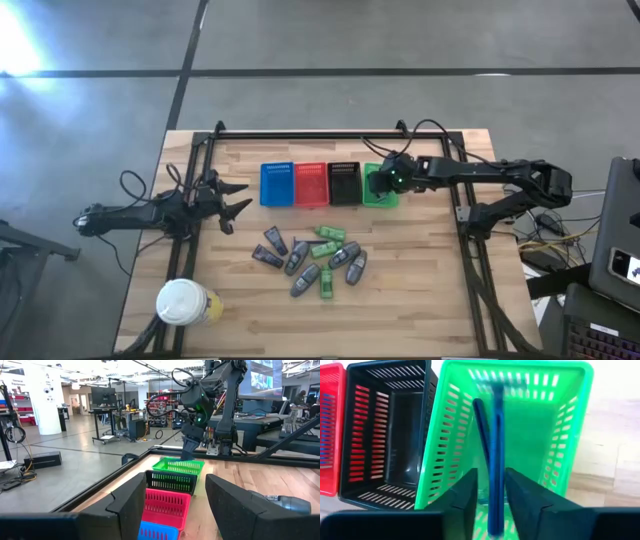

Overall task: Pick & Place Travel size toiletries
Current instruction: Put the blue razor into the green bin, then put the gray deodorant into the red bin

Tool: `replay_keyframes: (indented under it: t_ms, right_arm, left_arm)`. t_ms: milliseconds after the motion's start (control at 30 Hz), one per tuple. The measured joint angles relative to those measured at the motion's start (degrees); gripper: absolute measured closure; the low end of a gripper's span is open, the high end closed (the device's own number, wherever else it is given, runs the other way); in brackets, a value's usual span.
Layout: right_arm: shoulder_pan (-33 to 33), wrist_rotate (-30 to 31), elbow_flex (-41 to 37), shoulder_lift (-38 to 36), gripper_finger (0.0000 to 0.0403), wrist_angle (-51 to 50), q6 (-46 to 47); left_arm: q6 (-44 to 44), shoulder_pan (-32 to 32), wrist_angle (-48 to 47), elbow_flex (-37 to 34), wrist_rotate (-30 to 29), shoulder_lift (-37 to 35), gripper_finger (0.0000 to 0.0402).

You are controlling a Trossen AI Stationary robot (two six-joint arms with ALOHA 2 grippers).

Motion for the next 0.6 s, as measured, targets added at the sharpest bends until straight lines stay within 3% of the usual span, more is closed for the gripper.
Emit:
replay_keyframes:
  t_ms: [200,333,467,600]
  right_arm:
    - [0.6,-0.1,0.0,-0.8,0.0223,0.7,-3.6]
    - [3.5,-3.3,2.0,-3.0,0.0182,1.8,-17.5]
    - [7.8,-10.1,6.1,-2.2,0.0162,1.3,-31.6]
    - [12.2,-11.0,11.0,2.6,0.0160,0.1,-37.9]
  left_arm:
    - [0.0,0.0,0.0,0.0,0.0,0.0,0.0190]
    - [0.0,0.0,0.0,0.0,0.0,0.0,0.0190]
    - [0.0,0.0,0.0,0.0,0.0,0.0,0.0190]
    - [0.0,0.0,0.0,0.0,0.0,0.0,0.0190]
